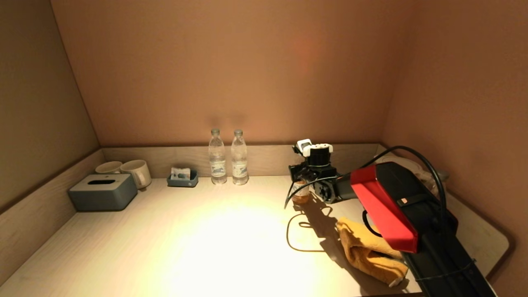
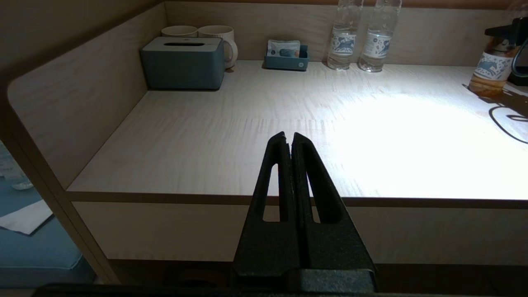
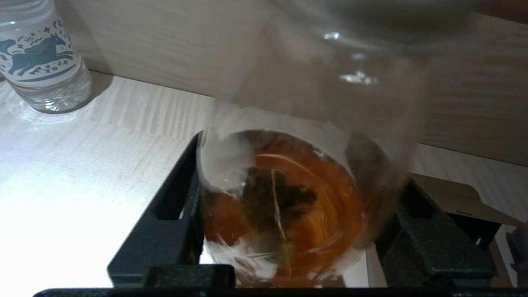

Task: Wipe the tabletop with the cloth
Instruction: Place the bottle at the back of the table

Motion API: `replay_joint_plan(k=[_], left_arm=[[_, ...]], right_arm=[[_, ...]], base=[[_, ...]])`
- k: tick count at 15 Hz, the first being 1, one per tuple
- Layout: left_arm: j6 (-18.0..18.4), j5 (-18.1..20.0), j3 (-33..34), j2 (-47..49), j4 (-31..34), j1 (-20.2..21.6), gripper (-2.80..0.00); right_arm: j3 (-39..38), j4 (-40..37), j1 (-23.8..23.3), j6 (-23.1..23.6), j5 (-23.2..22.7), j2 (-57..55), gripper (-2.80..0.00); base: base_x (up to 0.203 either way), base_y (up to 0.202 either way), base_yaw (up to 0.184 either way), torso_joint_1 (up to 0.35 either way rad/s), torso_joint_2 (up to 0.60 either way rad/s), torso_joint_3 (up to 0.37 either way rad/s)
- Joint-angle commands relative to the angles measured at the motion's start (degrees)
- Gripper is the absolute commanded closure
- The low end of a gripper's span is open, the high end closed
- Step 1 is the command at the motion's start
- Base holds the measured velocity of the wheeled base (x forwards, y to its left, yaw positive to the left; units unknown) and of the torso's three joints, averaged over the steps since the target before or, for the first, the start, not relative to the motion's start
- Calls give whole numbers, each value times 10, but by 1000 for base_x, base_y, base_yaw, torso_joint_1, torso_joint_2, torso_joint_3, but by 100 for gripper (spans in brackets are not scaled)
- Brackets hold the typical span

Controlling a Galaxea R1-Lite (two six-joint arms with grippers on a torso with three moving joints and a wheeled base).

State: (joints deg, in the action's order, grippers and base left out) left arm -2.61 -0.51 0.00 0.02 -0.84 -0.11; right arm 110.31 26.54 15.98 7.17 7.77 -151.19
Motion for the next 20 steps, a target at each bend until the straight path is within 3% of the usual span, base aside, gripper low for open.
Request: replay_joint_plan(k=[1, 15, 16, 20], left_arm=[[0, 0, 0, 0, 0, 0, 0], [0, 0, 0, 0, 0, 0, 0], [0, 0, 0, 0, 0, 0, 0], [0, 0, 0, 0, 0, 0, 0]], right_arm=[[0, 4, 0, 1, 1, -3, -280], [-6, 24, -2, -2, 8, 49, -280], [-8, 24, -2, -2, 8, 55, 0], [-52, 24, -2, -4, 10, 123, 0]], base=[[0, 0, 0, 0, 0, 0], [0, 0, 0, 0, 0, 0], [0, 0, 0, 0, 0, 0], [0, 0, 0, 0, 0, 0]])
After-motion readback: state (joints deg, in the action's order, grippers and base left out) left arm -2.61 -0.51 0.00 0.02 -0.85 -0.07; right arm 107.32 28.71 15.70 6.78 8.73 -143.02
